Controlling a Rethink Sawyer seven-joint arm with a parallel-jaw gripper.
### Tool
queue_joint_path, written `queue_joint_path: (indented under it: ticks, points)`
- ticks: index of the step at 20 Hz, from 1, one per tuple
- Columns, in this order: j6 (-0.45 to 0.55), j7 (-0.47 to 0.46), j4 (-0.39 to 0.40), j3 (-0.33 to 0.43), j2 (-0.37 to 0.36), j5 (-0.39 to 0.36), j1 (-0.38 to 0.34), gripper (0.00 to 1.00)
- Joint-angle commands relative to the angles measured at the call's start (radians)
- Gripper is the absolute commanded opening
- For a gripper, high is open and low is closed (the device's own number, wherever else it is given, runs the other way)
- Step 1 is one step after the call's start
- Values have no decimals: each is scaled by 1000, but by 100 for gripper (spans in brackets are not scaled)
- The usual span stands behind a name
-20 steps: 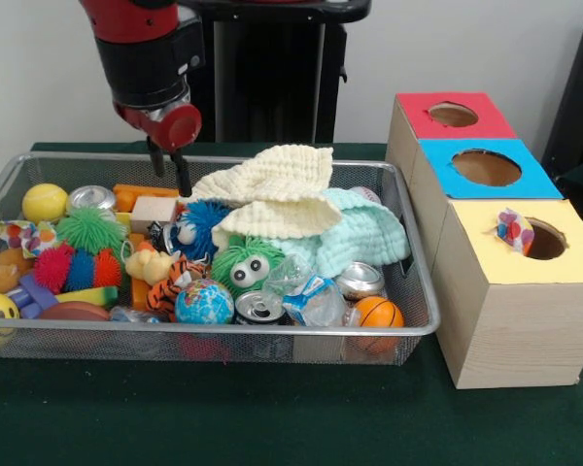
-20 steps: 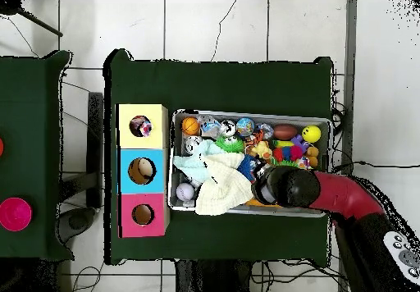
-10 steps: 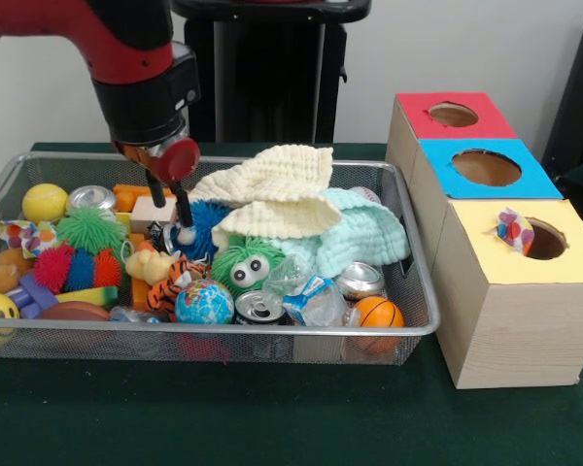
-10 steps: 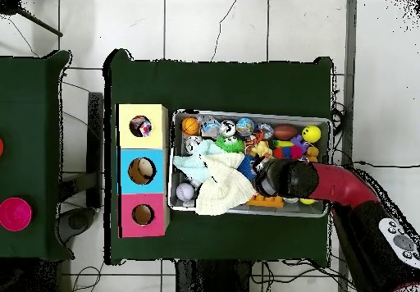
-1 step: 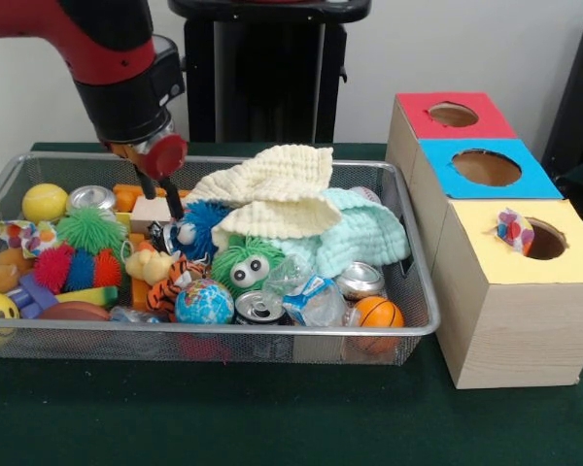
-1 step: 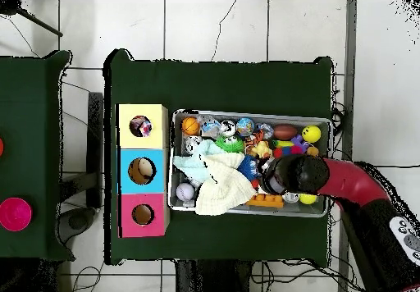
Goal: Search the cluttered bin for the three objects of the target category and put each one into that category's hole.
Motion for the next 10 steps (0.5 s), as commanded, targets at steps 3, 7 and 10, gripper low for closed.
queue_joint_path:
  ticks: [3,7,10]
  points:
    - [204,-363,-76,95,-68,-9,-50,100]
    - [186,-355,-78,104,-69,-35,-65,100]
    - [180,-367,-115,111,-43,-59,-68,100]
